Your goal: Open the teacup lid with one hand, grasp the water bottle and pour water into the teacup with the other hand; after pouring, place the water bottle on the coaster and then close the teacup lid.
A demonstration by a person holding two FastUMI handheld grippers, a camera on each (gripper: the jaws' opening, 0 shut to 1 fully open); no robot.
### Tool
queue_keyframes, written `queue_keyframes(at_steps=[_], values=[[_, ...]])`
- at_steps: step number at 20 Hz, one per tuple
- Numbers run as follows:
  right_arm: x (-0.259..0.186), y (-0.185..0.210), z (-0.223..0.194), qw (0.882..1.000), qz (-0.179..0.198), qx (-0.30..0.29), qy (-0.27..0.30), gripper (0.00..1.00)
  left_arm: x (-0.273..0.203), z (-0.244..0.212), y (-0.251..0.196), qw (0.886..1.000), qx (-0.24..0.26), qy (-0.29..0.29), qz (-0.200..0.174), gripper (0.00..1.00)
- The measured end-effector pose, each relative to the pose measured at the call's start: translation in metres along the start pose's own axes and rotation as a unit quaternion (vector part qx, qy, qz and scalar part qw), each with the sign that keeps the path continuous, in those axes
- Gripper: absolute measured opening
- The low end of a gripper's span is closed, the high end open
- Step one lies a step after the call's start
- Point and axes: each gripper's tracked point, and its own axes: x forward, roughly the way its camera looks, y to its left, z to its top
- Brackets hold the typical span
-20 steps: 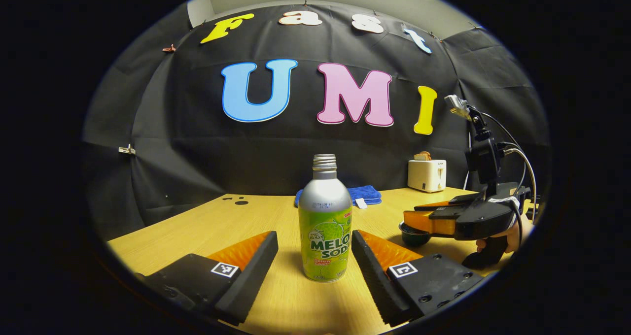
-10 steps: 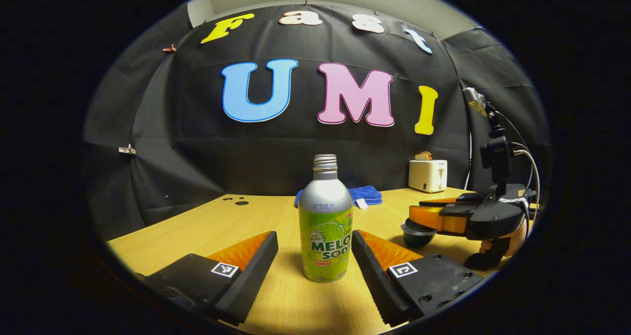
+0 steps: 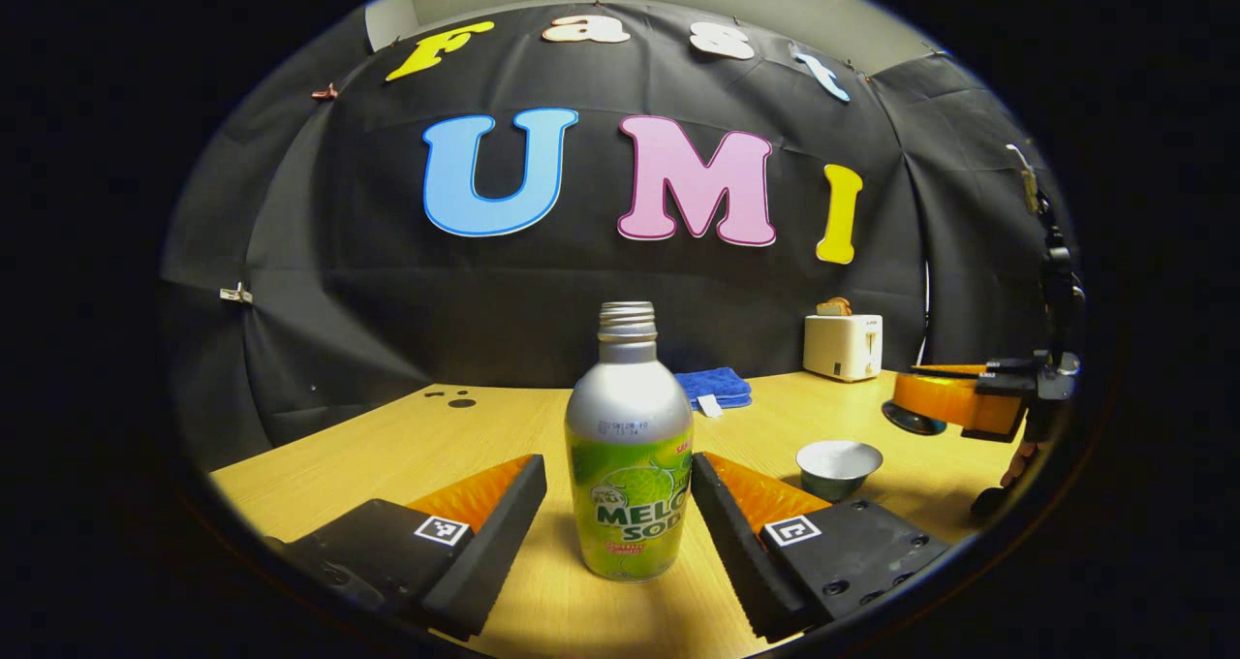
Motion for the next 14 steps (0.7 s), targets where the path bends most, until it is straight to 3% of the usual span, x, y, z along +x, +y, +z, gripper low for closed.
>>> queue_keyframes(at_steps=[4, 6, 8, 14], values=[[-0.003, -0.015, -0.014, 0.999, -0.006, 0.031, 0.021, 0.29, 0.017, 0.0, 0.0, 1.0, 0.0, 0.001, -0.003, 0.95], [-0.002, -0.019, -0.015, 1.0, -0.011, 0.023, 0.016, 0.28, 0.025, 0.0, -0.002, 1.0, 0.001, 0.0, -0.009, 0.93], [-0.002, -0.019, -0.013, 1.0, -0.012, 0.007, 0.012, 0.28, 0.031, 0.0, -0.003, 1.0, 0.001, 0.001, -0.013, 0.82], [-0.005, -0.016, -0.009, 1.0, -0.004, -0.008, 0.0, 0.28, 0.034, 0.002, -0.008, 1.0, 0.021, 0.003, -0.017, 0.81]])
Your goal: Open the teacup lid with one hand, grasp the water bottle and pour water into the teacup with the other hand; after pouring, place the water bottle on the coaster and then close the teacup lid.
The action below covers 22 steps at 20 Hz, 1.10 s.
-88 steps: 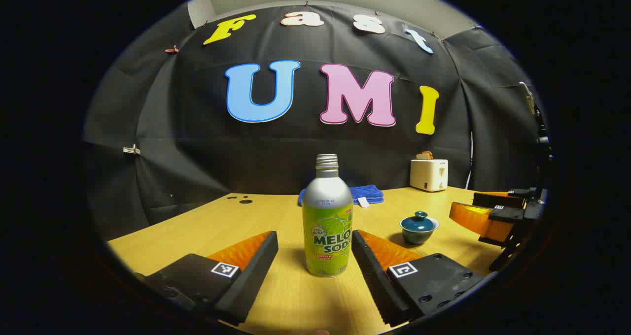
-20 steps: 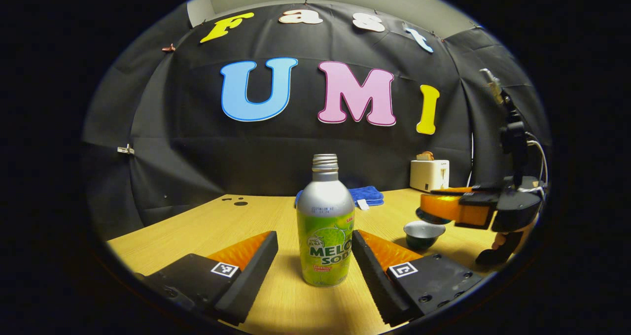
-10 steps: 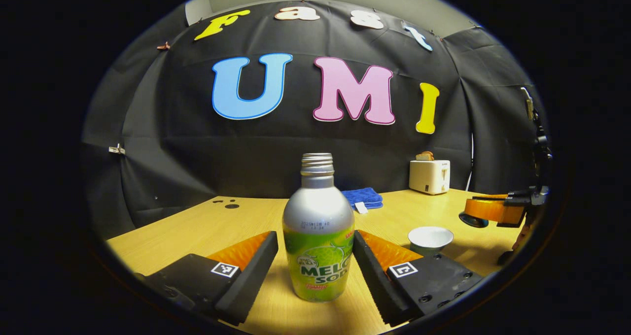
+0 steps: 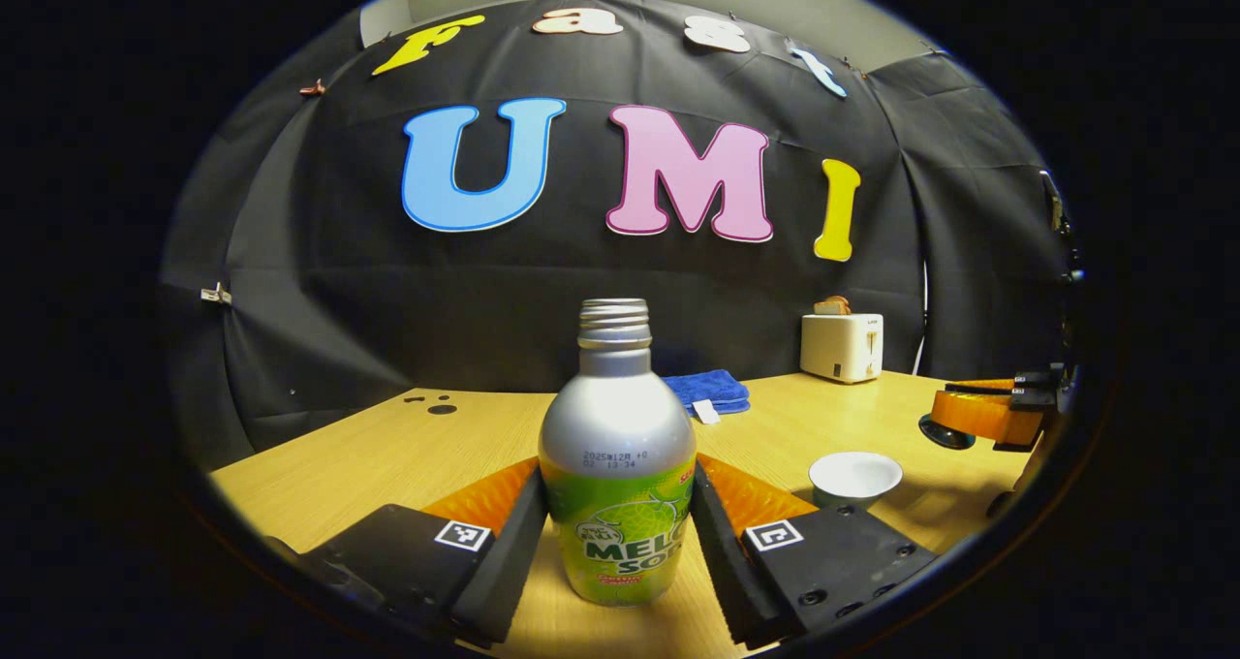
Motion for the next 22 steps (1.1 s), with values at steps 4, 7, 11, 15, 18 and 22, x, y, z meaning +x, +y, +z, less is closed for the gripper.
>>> queue_keyframes(at_steps=[4, 7, 11, 15, 18, 22], values=[[0.0, -0.003, 0.0, 1.0, 0.007, 0.0, 0.0, 0.29, 0.006, 0.014, -0.003, 0.995, 0.102, 0.006, 0.0, 0.8], [-0.001, -0.012, 0.0, 1.0, 0.003, 0.0, 0.0, 0.29, 0.015, 0.016, -0.015, 0.978, 0.208, 0.015, -0.019, 0.8], [-0.004, -0.028, 0.001, 1.0, -0.002, 0.0, 0.0, 0.29, 0.023, 0.012, -0.03, 0.938, 0.342, 0.026, -0.04, 0.79], [-0.007, -0.042, 0.001, 1.0, -0.005, 0.001, 0.0, 0.34, 0.032, 0.007, -0.048, 0.884, 0.46, 0.032, -0.077, 0.79], [-0.007, -0.051, 0.002, 1.0, -0.01, 0.001, -0.001, 0.29, 0.039, 0.002, -0.059, 0.836, 0.539, 0.033, -0.096, 0.79], [-0.007, -0.055, 0.002, 1.0, -0.01, 0.001, -0.001, 0.29, 0.045, -0.006, -0.064, 0.777, 0.617, 0.044, -0.121, 0.79]])
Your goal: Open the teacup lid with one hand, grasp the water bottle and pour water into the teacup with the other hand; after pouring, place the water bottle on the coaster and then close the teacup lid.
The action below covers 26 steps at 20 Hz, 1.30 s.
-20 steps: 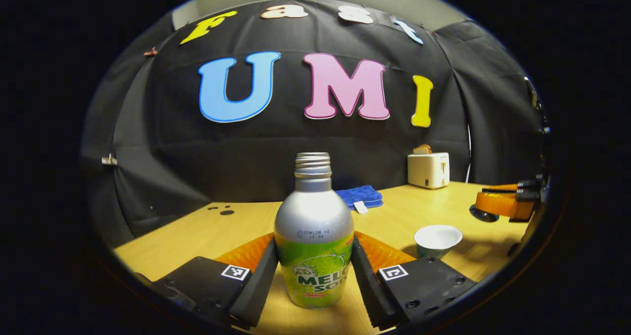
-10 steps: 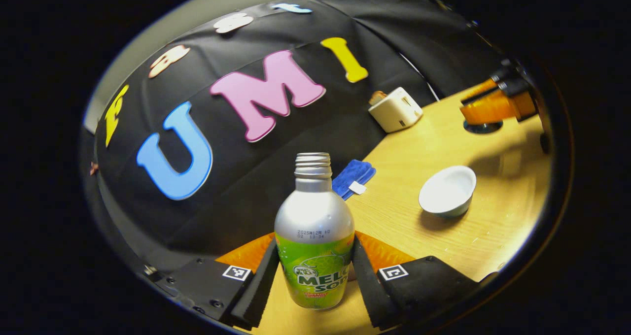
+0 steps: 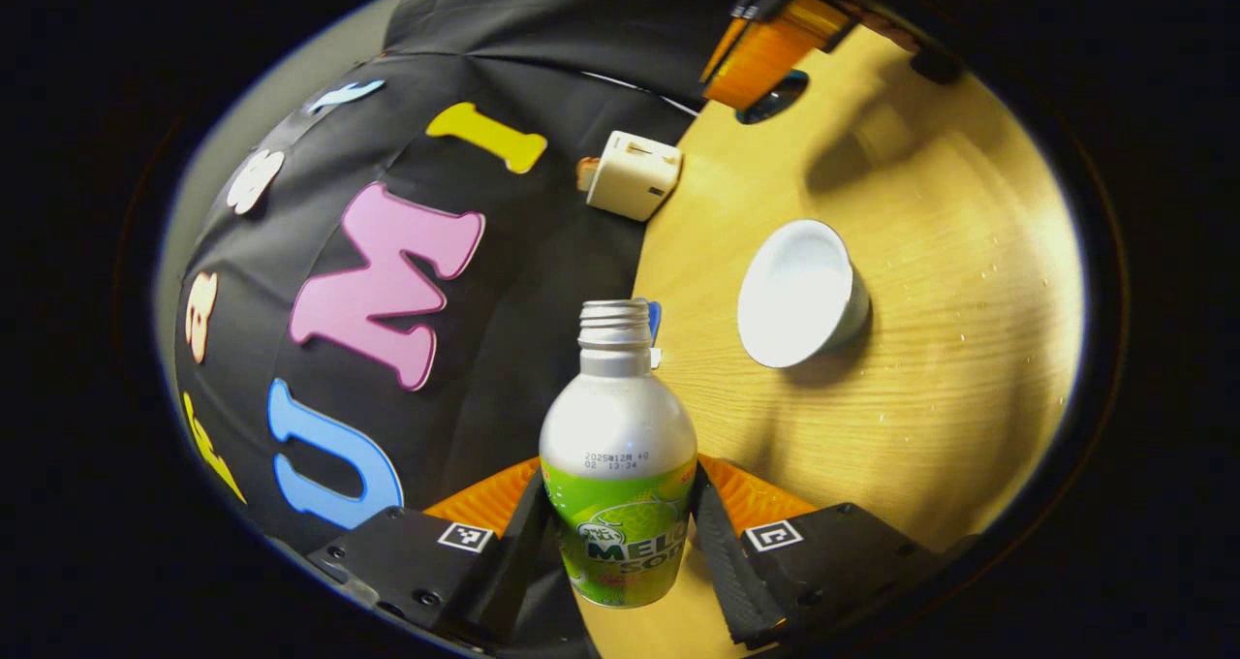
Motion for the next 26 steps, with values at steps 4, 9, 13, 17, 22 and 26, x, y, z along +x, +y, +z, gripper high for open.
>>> queue_keyframes(at_steps=[4, 9, 13, 17, 22, 26], values=[[0.0, 0.001, 0.0, 1.0, 0.004, 0.0, 0.0, 0.29, 0.006, -0.001, -0.001, 0.997, 0.077, 0.007, -0.011, 0.79], [0.0, 0.002, 0.0, 1.0, 0.006, 0.0, 0.0, 0.29, 0.006, 0.009, -0.001, 0.987, 0.162, 0.002, -0.014, 0.79], [0.0, 0.002, 0.0, 1.0, 0.006, 0.0, 0.0, 0.34, 0.008, 0.01, 0.0, 0.975, 0.223, 0.004, -0.014, 0.79], [0.0, 0.002, 0.0, 1.0, 0.006, 0.0, 0.0, 0.29, 0.009, 0.01, 0.007, 0.966, 0.259, 0.008, -0.012, 0.79], [0.0, 0.002, 0.0, 1.0, 0.005, 0.0, 0.0, 0.29, 0.01, 0.011, 0.012, 0.957, 0.289, 0.009, -0.013, 0.79], [-0.001, 0.002, 0.0, 1.0, 0.005, 0.0, 0.0, 0.29, 0.01, 0.011, 0.015, 0.955, 0.297, 0.013, -0.015, 0.8]])
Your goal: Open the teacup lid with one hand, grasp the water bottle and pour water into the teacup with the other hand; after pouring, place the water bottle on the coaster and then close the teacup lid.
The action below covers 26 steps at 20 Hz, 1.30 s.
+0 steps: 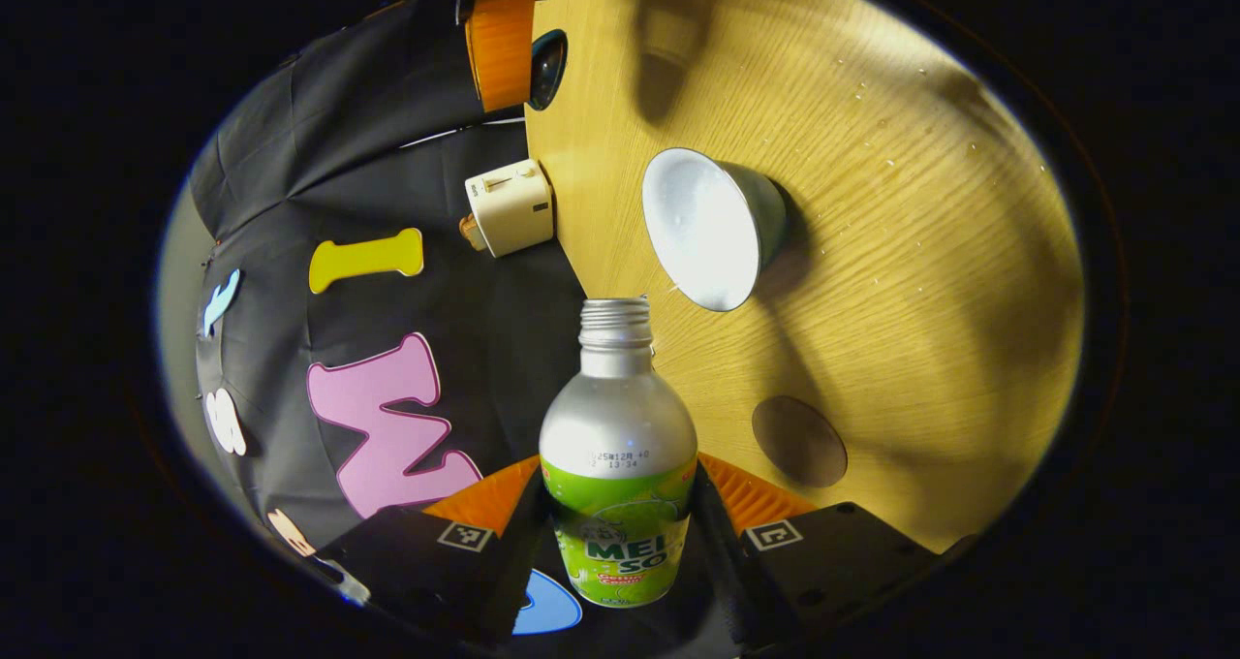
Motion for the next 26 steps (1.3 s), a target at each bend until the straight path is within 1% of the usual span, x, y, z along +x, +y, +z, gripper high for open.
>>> queue_keyframes(at_steps=[12, 22, 26], values=[[0.001, 0.001, 0.0, 1.0, 0.0, 0.0, 0.0, 0.29, -0.004, 0.004, 0.01, 0.998, 0.063, 0.0, -0.002, 0.8], [0.0, 0.0, 0.0, 1.0, 0.001, 0.0, 0.0, 0.29, -0.004, 0.002, 0.019, 0.993, 0.113, 0.005, -0.016, 0.8], [0.001, 0.0, 0.0, 1.0, 0.001, 0.0, 0.0, 0.29, -0.003, 0.001, 0.023, 0.991, 0.13, 0.007, -0.016, 0.8]])
